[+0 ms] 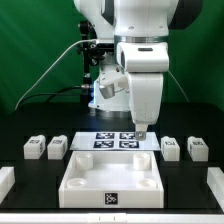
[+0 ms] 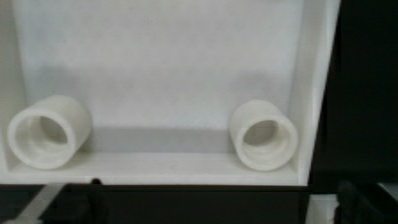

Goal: Assemble one leg

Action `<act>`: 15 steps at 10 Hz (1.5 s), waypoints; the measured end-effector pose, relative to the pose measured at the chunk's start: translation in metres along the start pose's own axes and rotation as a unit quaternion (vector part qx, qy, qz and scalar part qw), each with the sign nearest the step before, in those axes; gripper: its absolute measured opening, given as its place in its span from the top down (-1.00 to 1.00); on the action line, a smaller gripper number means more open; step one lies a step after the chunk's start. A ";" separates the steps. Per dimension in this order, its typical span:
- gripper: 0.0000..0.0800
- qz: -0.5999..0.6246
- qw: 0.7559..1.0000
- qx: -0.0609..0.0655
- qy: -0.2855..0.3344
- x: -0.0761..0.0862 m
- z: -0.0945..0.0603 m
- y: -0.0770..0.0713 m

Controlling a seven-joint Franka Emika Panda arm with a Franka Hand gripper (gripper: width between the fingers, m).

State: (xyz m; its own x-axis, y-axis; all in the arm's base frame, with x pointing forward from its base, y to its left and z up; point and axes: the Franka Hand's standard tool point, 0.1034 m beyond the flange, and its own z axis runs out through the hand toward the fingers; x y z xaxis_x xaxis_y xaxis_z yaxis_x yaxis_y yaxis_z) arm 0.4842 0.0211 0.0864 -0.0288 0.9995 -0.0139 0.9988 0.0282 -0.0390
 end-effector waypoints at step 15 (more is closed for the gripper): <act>0.85 0.018 1.000 0.016 0.014 -0.041 0.081 -0.049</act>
Offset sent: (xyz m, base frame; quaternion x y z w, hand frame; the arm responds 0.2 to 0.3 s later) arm -0.0375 -0.0259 -0.0586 -0.0170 0.0262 -0.0454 0.9985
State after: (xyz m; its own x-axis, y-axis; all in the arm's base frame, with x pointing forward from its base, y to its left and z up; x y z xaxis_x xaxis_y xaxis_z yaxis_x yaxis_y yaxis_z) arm 0.4336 -0.0227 0.0083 0.0097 0.9999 0.0125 0.9974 -0.0087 -0.0720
